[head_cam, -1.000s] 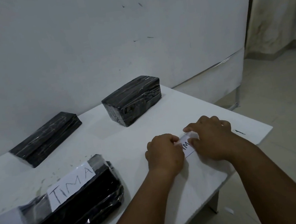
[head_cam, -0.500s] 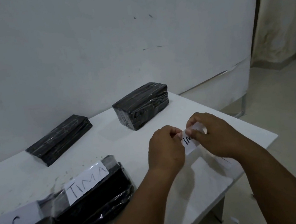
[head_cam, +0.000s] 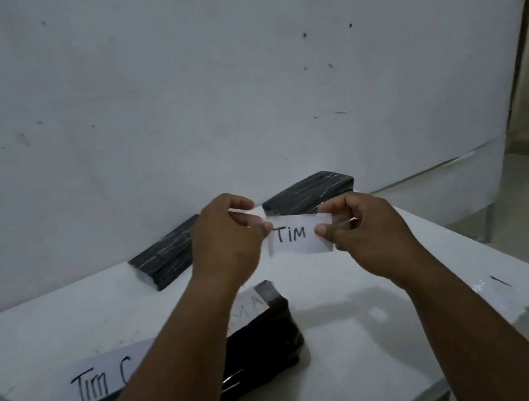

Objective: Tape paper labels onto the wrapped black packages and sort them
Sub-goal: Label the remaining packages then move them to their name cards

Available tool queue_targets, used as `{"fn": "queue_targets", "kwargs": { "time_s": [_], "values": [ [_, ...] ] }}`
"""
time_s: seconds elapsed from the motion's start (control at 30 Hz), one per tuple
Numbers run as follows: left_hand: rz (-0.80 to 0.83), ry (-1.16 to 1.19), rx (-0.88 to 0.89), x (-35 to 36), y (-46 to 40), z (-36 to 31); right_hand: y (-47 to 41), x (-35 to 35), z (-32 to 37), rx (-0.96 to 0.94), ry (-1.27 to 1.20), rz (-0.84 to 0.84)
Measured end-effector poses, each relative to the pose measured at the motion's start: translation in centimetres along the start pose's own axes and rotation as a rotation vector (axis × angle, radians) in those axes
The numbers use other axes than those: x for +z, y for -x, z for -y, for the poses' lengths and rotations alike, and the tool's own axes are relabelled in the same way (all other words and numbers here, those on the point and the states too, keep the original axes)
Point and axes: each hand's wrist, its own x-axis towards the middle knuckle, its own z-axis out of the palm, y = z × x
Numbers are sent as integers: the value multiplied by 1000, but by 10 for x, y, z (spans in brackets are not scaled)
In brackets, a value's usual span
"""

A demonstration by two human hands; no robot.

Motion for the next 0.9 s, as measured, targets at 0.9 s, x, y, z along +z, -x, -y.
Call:
{"fn": "queue_targets", "kwargs": {
  "time_s": [0.9],
  "values": [
    [280,-659,-394,-112,-146,164,-62,175,54,50,-151,-2]
  ]
}}
